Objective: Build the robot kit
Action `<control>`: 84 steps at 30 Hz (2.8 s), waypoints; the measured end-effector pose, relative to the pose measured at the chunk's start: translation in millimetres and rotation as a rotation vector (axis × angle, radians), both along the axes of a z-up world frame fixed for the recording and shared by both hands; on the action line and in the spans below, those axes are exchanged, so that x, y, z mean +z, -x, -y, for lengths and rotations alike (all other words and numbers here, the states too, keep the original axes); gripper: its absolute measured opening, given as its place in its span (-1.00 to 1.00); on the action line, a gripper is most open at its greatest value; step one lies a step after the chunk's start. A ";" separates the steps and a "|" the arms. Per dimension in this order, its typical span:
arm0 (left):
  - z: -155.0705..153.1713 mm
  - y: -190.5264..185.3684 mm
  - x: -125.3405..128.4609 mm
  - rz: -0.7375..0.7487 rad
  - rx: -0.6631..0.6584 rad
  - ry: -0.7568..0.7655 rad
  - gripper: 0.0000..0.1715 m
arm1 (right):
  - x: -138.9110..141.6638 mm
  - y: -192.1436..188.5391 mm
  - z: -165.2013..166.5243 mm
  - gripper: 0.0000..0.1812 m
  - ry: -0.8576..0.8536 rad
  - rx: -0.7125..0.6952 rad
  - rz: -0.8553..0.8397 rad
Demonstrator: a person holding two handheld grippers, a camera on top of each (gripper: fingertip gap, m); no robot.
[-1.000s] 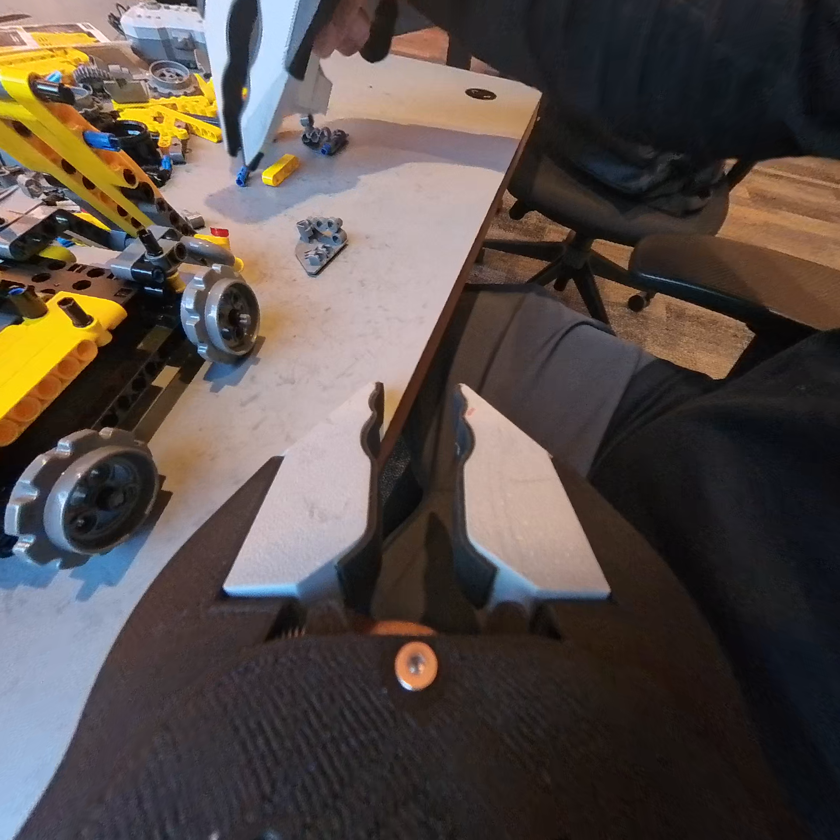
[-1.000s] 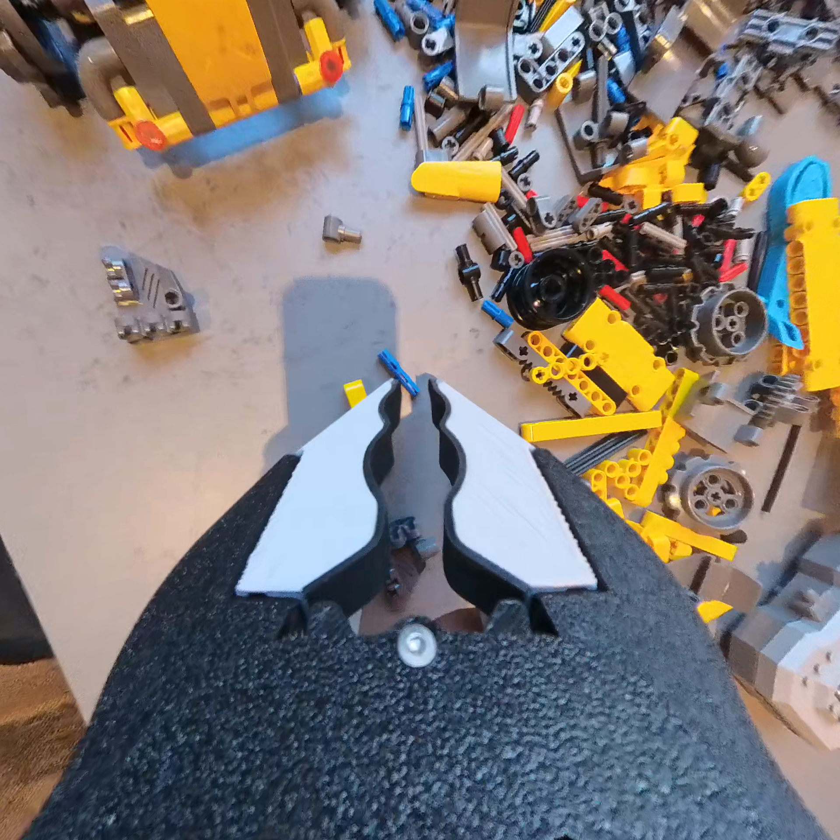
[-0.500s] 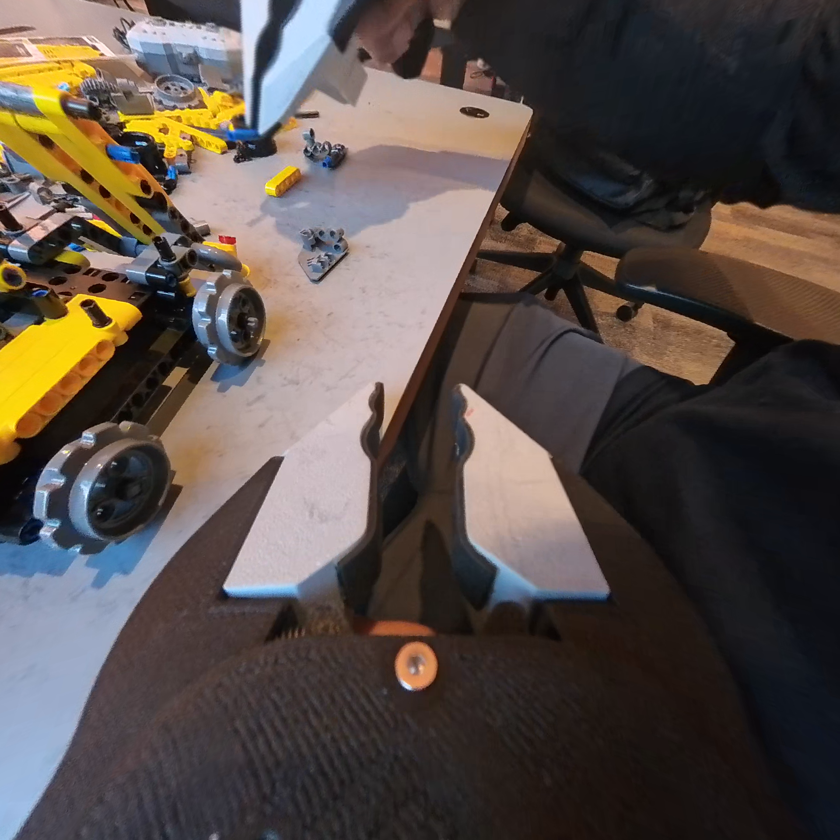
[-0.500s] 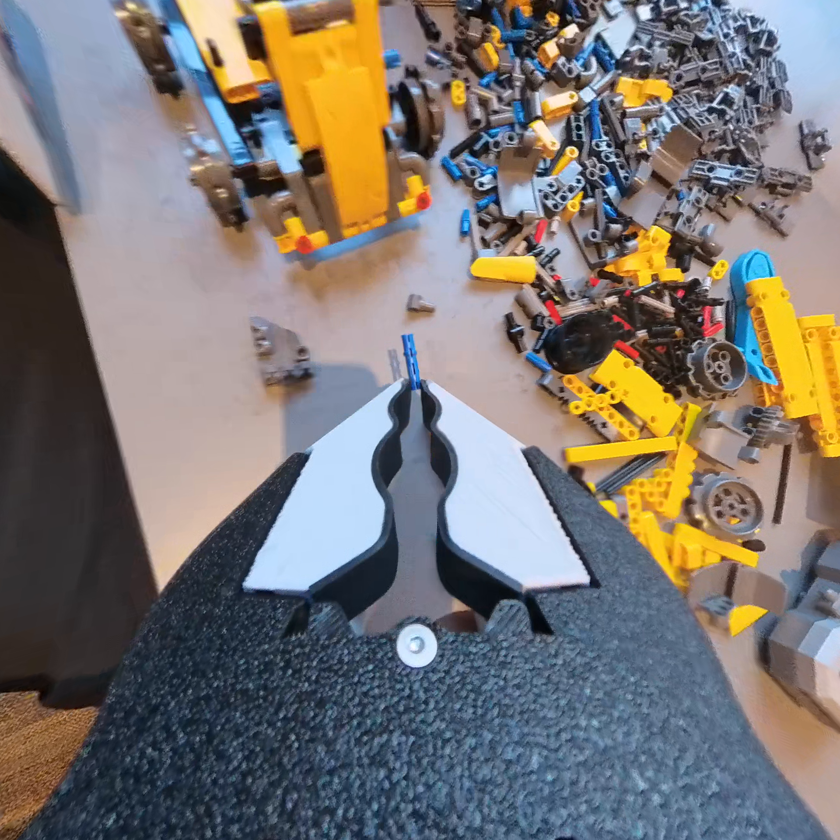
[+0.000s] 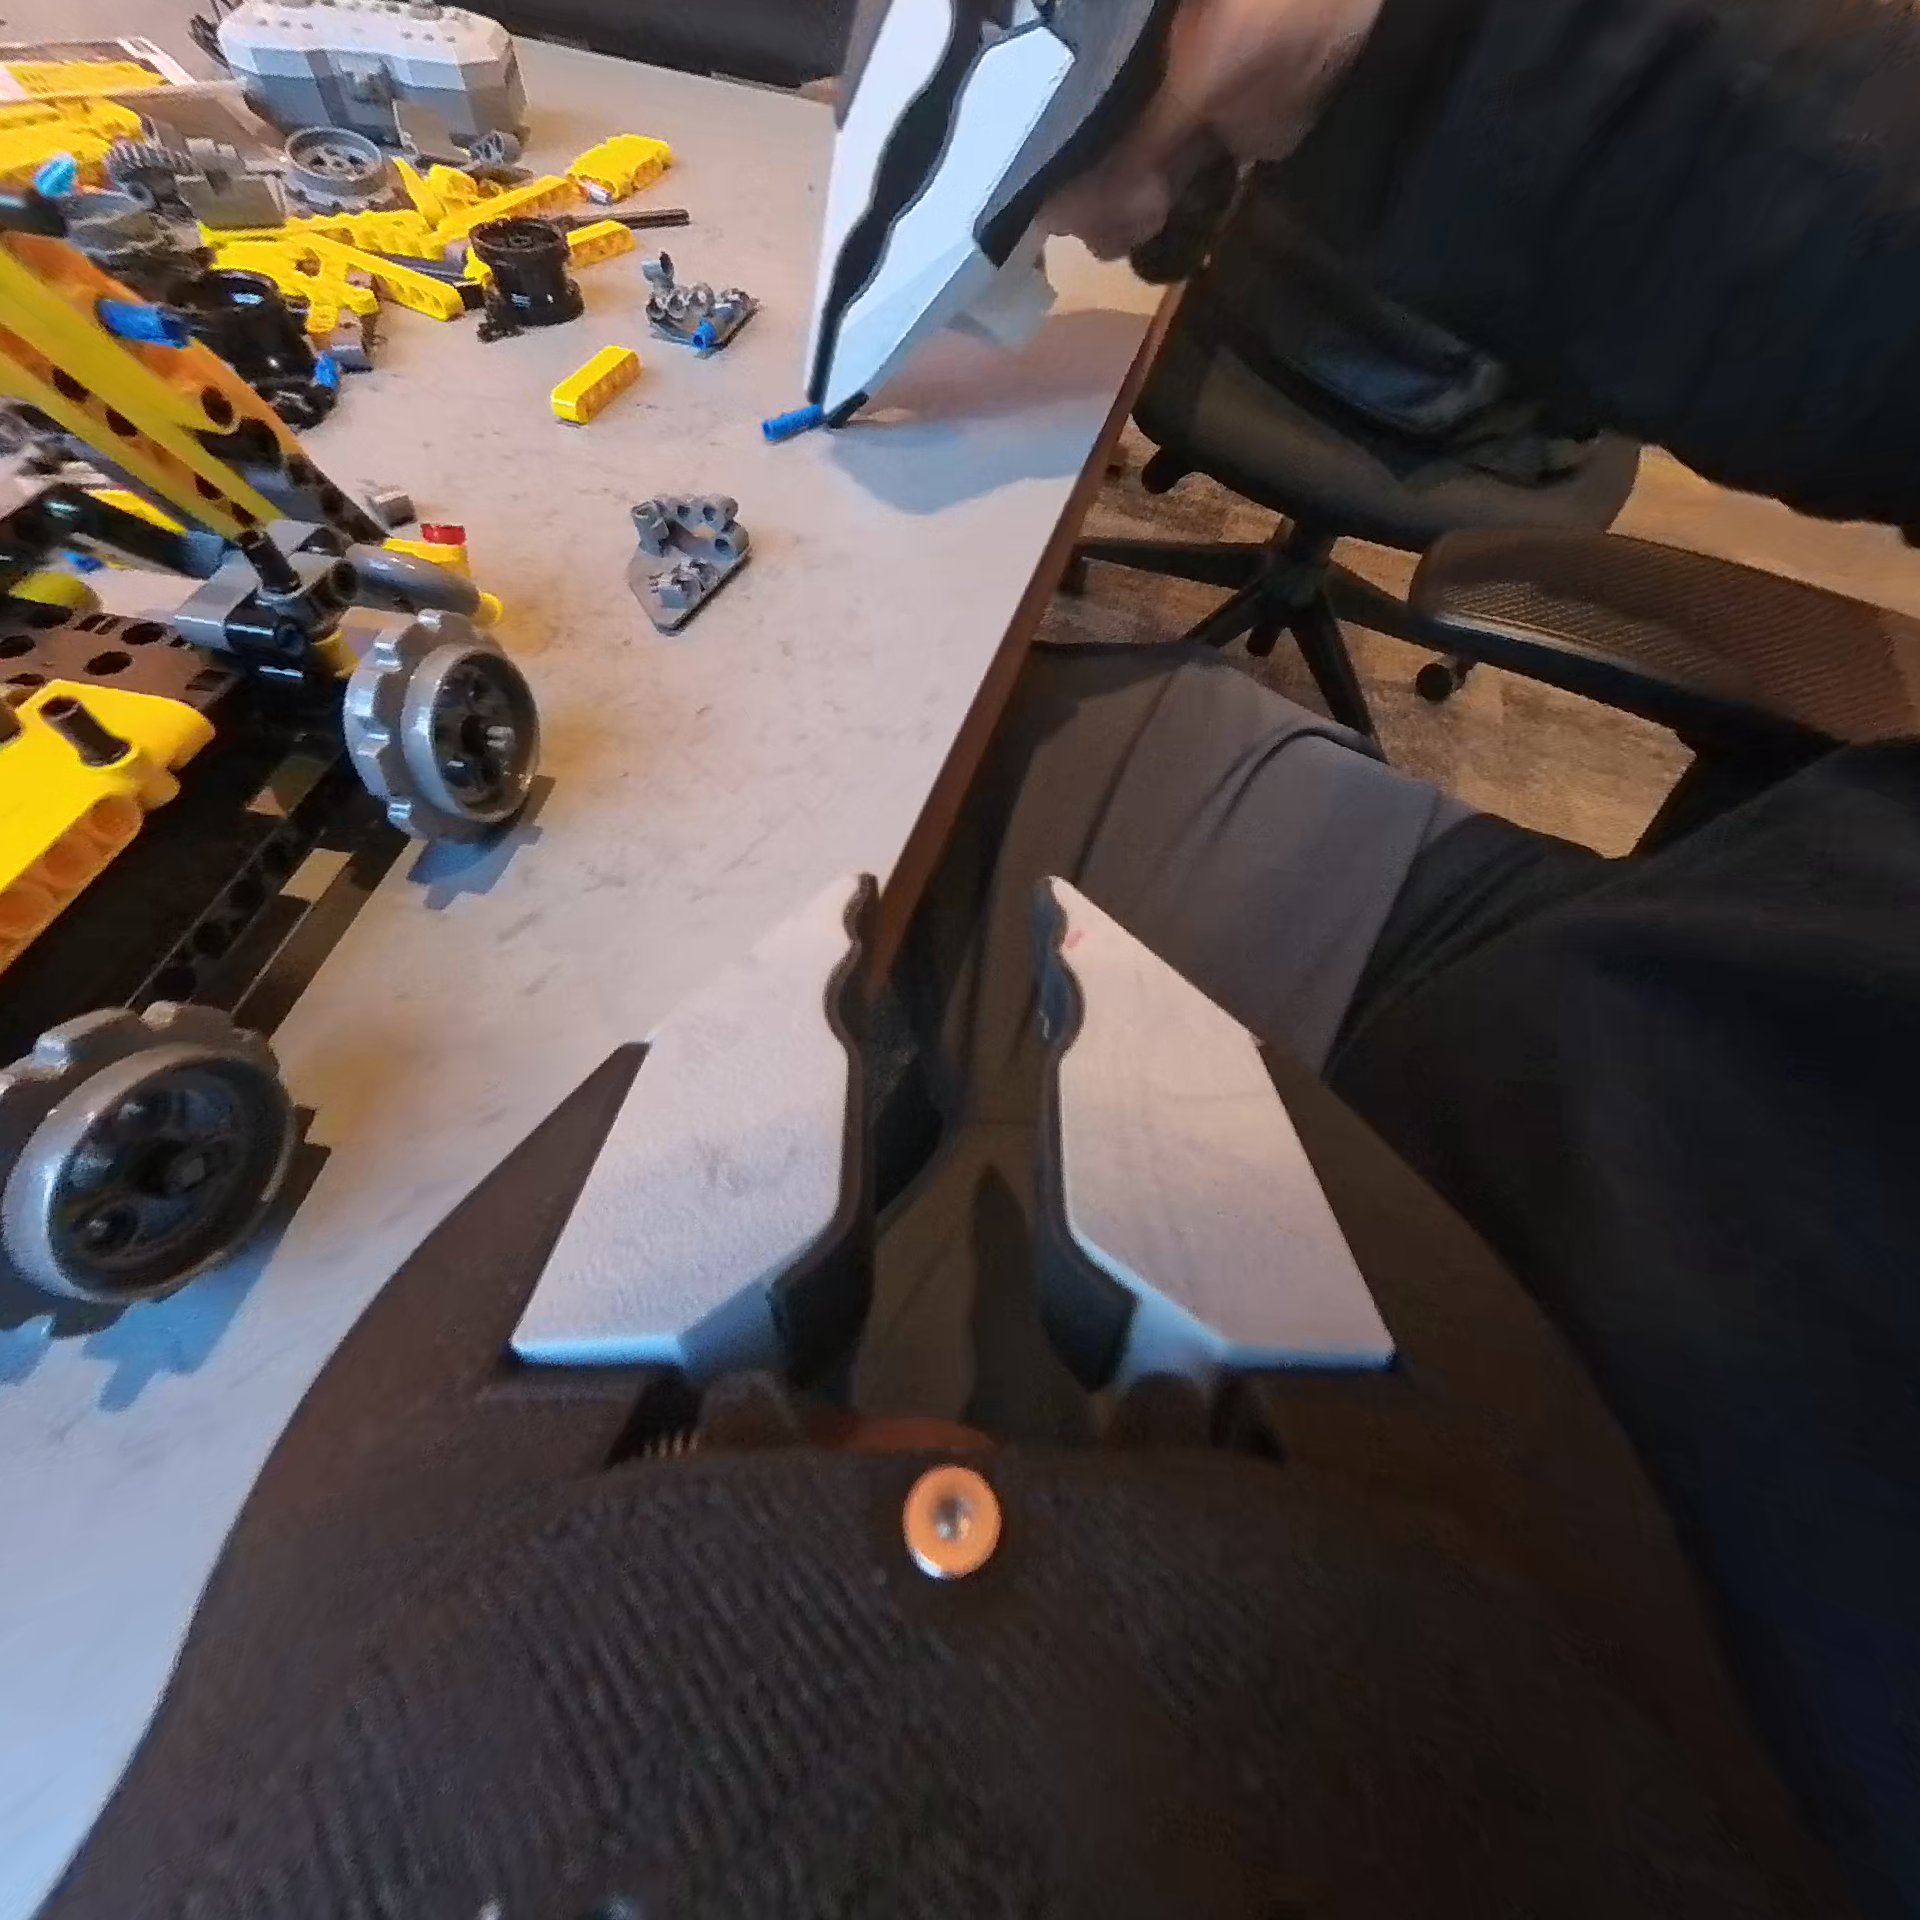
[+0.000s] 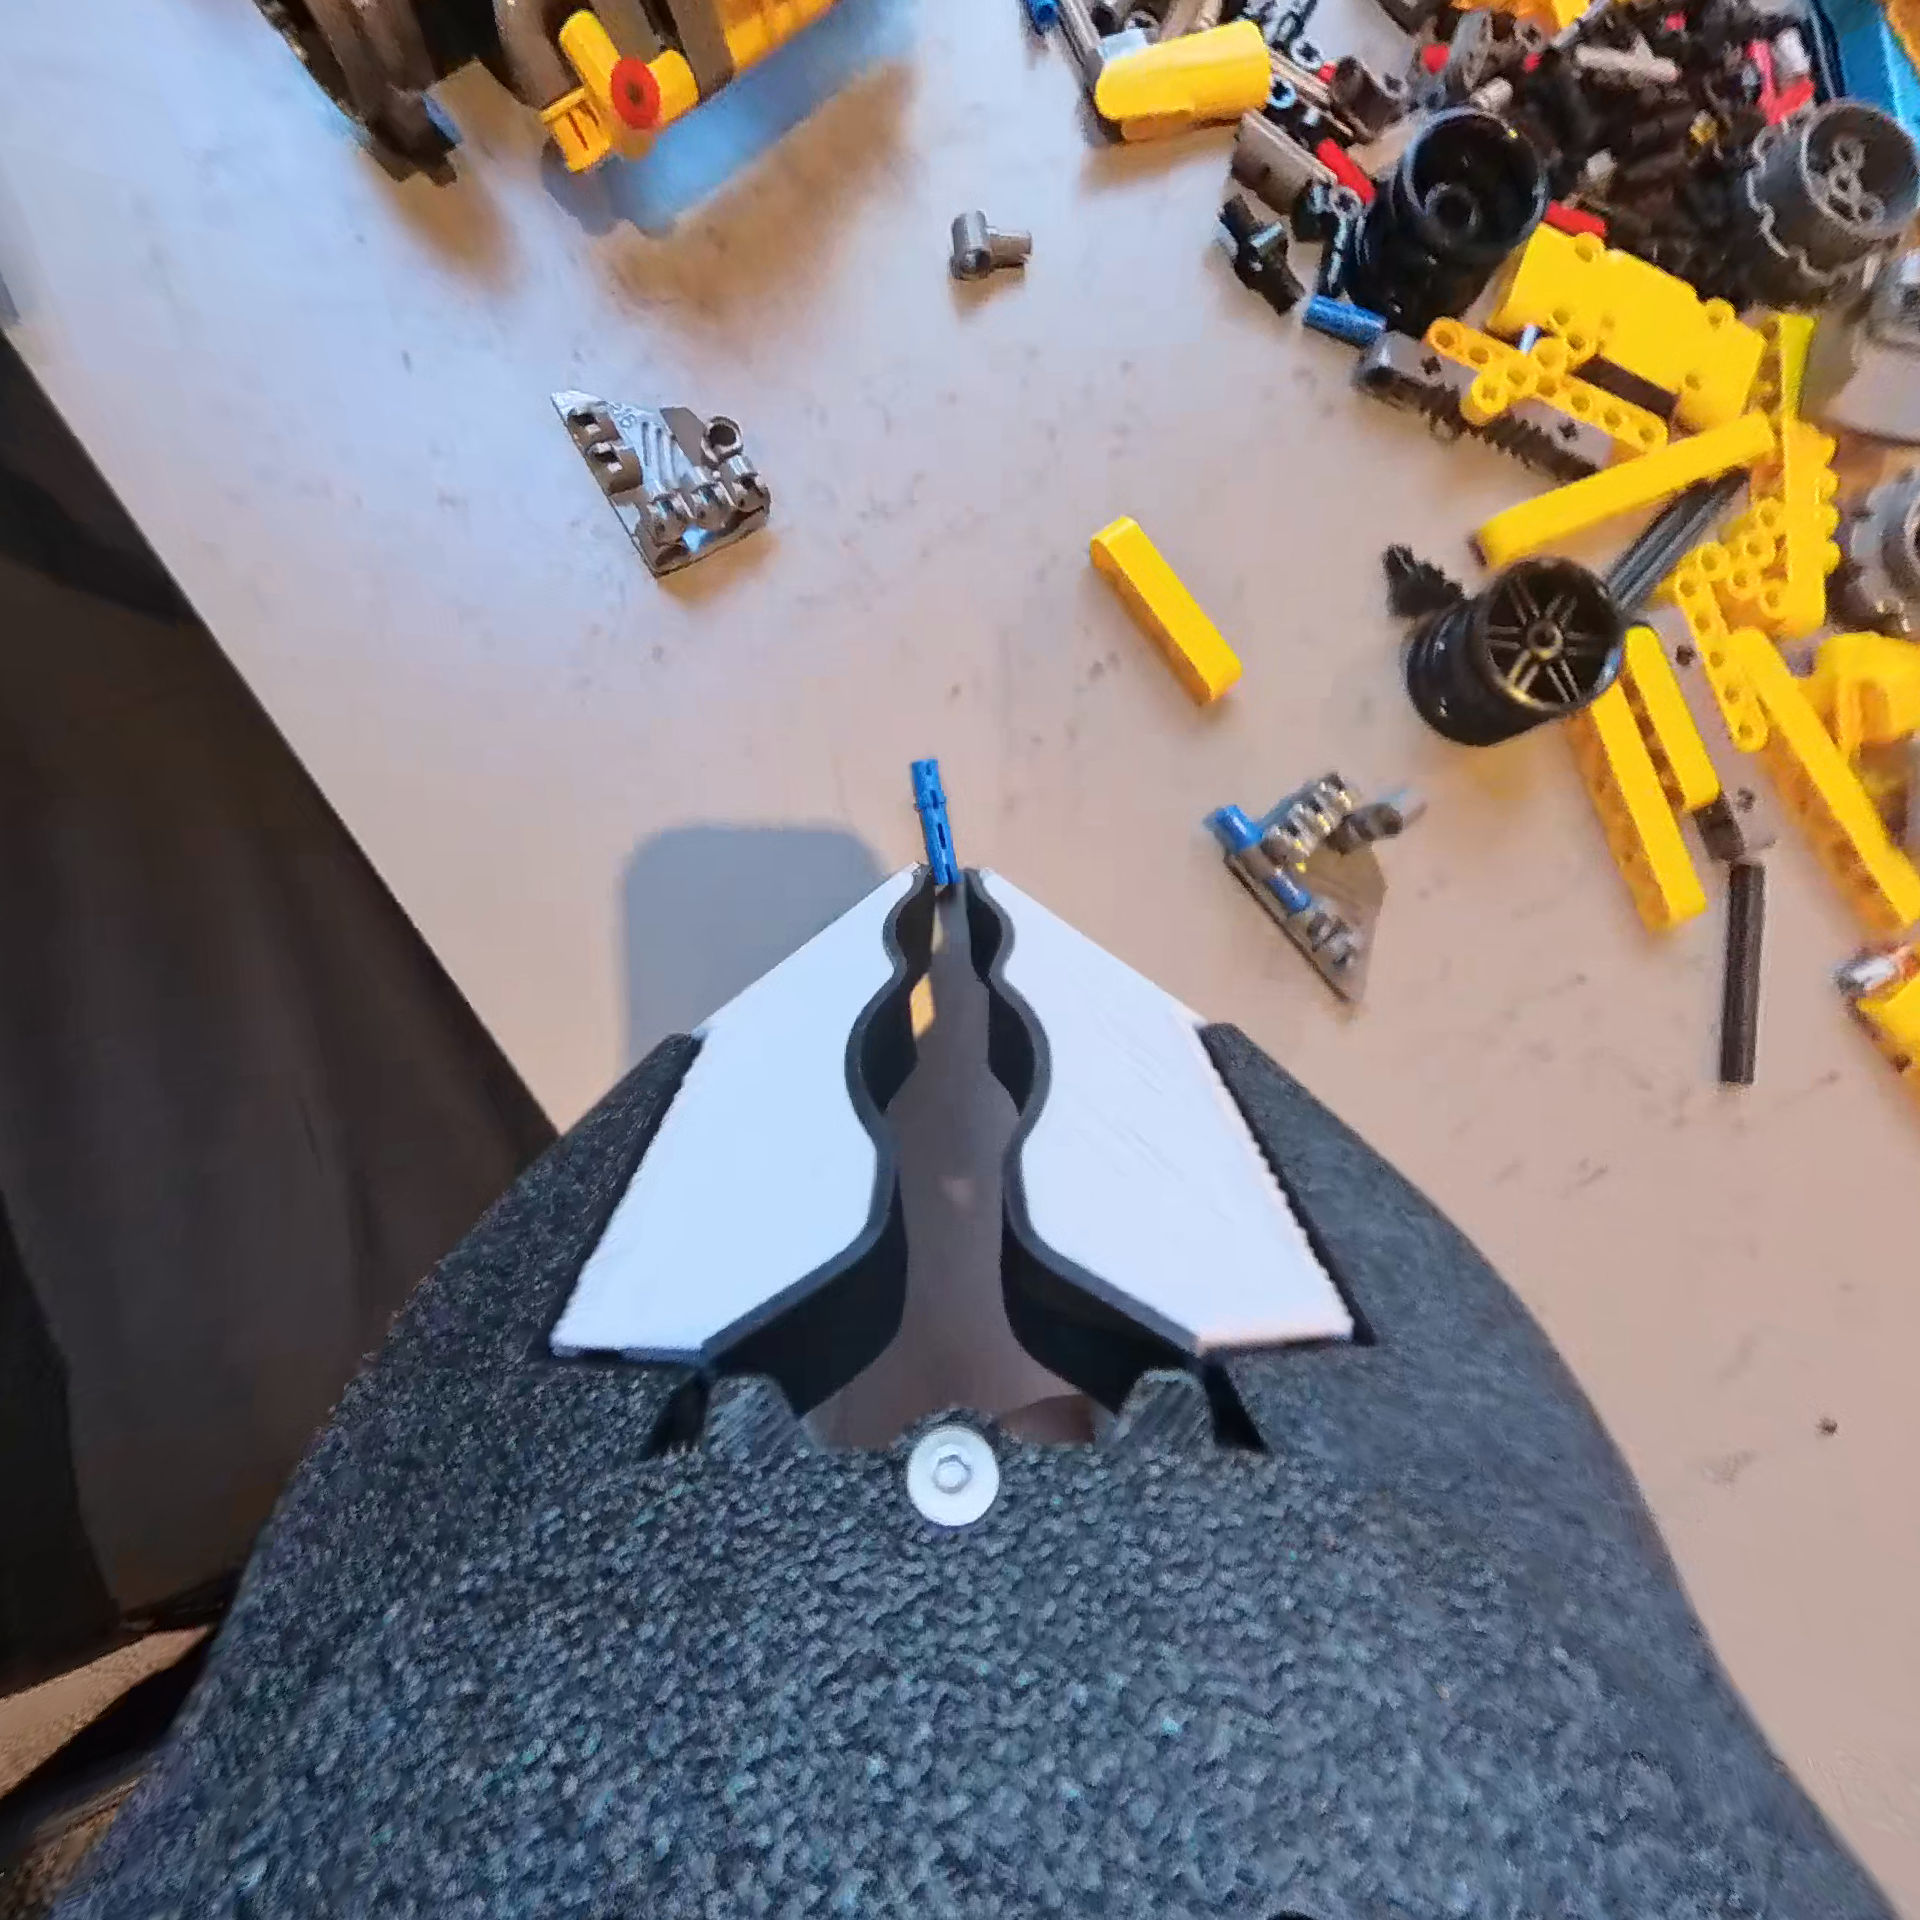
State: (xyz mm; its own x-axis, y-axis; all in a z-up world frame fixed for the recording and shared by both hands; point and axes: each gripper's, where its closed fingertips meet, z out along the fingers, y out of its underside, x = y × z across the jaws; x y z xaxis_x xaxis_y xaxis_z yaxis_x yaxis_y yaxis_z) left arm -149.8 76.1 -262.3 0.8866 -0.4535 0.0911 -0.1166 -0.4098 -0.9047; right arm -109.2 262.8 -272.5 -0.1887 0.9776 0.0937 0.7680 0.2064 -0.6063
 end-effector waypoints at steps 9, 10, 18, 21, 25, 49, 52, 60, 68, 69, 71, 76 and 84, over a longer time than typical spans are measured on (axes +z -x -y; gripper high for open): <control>0.4 -8.7 -1.8 -0.042 -0.017 -0.014 -0.68 | 3.2 -11.8 3.3 -0.85 0.034 0.008 -0.021; 0.4 -8.5 -1.2 -0.037 -0.016 -0.015 -0.68 | 7.2 -9.6 3.0 -0.84 0.044 0.008 -0.042; 0.8 -6.5 1.7 -0.023 -0.007 -0.021 -0.68 | 0.8 -0.9 11.4 -0.85 0.190 0.056 0.005; 0.3 -2.8 1.4 -0.017 0.006 -0.019 -0.68 | 5.7 2.0 33.3 -0.88 0.273 0.116 -0.034; -1.3 0.2 0.7 0.000 0.012 -0.011 -0.68 | 15.9 6.3 44.7 -0.87 0.262 0.162 -0.093; -3.9 -3.9 -3.7 -0.041 0.000 -0.003 -0.68 | 31.7 34.1 42.9 -0.76 0.181 0.199 -0.212; -7.9 -2.7 4.1 -0.046 -0.006 -0.020 -0.67 | 26.6 49.4 53.0 -0.60 0.148 0.255 -0.184; -40.7 -1.3 28.9 -0.183 -0.042 -0.026 -0.62 | 3.8 55.5 67.0 -0.71 0.111 0.402 -0.046; -82.1 -13.9 9.0 -0.337 -0.054 0.063 -0.61 | 12.0 34.8 80.9 -0.66 0.138 0.429 -0.105; -84.7 -15.8 6.3 -0.349 -0.059 0.079 -0.61 | 14.4 31.5 75.5 -0.63 0.134 0.410 -0.115; -88.9 -17.6 2.5 -0.364 -0.057 0.101 -0.64 | 23.7 22.7 59.4 -0.62 0.138 0.353 -0.153; -92.2 -16.7 -7.1 -0.368 -0.049 0.171 -0.89 | 21.0 -0.2 6.3 -0.70 0.132 0.188 -0.149; -110.5 -29.7 -8.4 -0.332 -0.054 0.202 -0.93 | 2.5 3.9 15.7 -0.79 0.152 0.285 -0.085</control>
State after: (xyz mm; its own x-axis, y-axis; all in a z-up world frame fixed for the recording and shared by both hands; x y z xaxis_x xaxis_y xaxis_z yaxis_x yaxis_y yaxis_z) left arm -120.1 186.6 -270.7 0.8584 -0.5023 -0.1046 -0.4155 -0.5610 -0.7160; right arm -113.1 247.2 -270.0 -0.4543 0.8906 -0.0218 0.6380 0.3082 -0.7056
